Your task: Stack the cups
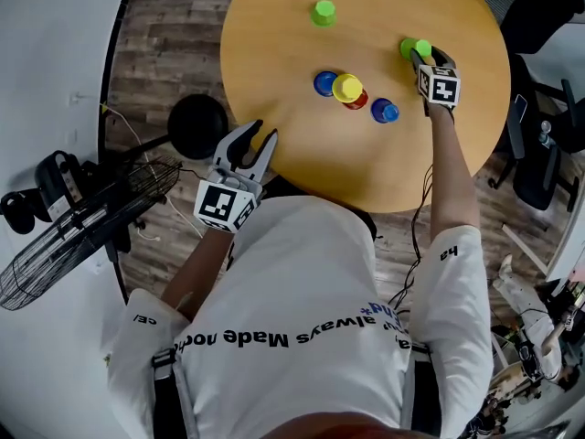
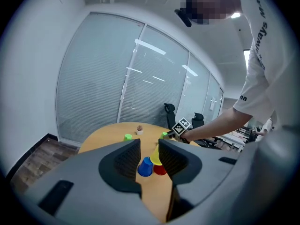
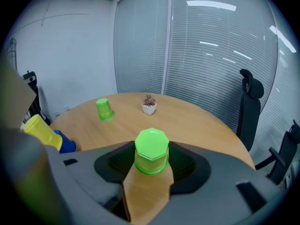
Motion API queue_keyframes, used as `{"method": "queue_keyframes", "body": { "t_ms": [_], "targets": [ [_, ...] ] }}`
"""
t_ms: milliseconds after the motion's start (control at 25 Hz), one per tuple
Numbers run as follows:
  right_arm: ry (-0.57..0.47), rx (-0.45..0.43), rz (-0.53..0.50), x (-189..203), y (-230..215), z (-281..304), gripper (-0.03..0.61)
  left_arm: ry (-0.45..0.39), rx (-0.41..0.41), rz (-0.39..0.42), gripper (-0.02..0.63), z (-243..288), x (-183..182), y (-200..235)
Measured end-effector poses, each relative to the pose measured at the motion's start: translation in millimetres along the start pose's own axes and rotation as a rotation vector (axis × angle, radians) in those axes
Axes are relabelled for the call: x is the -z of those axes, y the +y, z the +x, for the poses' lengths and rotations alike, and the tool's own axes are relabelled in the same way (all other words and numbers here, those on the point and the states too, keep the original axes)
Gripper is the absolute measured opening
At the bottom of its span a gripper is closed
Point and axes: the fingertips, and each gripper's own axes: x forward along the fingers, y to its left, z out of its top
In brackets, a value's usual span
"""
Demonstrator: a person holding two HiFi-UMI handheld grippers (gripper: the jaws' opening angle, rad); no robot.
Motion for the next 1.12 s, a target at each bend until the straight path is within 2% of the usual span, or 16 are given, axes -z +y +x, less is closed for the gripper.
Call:
{"method": "queue_keyframes", "body": {
  "t_ms": [200,400,760,1120],
  "targets": [
    [-0.053,-0.04,-0.086,-23,27,-43,0.239,-0.035,0.043,0.014,0.135,5,-8,-12],
    [-0.071,-0.103,-0.156,-26,70,-82,0.239,-0.06,0.076,0.033,0.135,1,-14,-19],
    [-0.025,-0.224,-0.217,6,140,-121,0.241,-0.077,0.104,0.053,0.133,-4,-16,-28],
    [0.022,-0.268,-0.233,35,164,-128,0.241,-0.087,0.127,0.062,0.133,0,-21,-37]
  ]
}}
